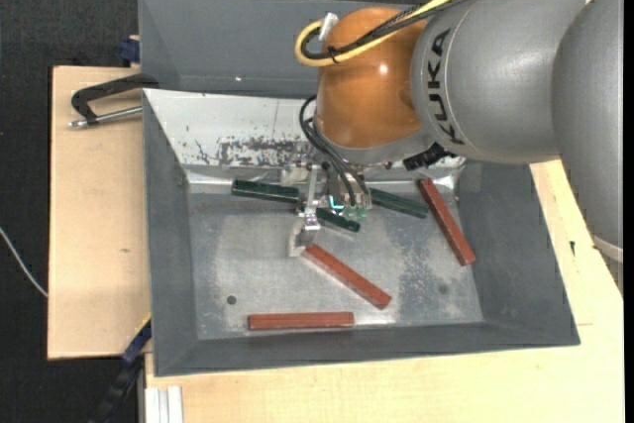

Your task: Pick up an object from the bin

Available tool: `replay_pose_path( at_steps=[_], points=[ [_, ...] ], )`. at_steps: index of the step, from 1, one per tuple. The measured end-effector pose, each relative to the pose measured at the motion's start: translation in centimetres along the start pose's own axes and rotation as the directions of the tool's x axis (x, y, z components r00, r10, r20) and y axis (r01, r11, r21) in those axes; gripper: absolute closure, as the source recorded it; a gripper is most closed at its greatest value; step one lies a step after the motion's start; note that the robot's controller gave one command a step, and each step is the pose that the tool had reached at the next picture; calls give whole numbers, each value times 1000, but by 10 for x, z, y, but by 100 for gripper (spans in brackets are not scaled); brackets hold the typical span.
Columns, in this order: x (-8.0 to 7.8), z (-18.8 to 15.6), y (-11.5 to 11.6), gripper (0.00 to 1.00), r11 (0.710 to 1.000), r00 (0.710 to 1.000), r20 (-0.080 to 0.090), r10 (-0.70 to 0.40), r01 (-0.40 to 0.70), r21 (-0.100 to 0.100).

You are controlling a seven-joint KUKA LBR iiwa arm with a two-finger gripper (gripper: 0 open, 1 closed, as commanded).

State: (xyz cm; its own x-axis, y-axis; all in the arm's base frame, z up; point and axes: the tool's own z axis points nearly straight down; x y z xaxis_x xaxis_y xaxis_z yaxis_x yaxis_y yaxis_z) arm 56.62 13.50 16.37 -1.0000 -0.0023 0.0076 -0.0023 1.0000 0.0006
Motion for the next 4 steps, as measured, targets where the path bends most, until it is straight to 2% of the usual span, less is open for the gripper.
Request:
replay_pose_path(
  at_steps=[2, 3, 4],
  points=[
    [1, 1, -3, 0, 1000, 1000, 18, 5, -5, -4],
    [-17, 51, -19, 0, 1000, 1000, 14, 23, -23, -3],
    [-10, 75, -66, 0, 997, 997, 10, -74, 74, -2]
  ],
)
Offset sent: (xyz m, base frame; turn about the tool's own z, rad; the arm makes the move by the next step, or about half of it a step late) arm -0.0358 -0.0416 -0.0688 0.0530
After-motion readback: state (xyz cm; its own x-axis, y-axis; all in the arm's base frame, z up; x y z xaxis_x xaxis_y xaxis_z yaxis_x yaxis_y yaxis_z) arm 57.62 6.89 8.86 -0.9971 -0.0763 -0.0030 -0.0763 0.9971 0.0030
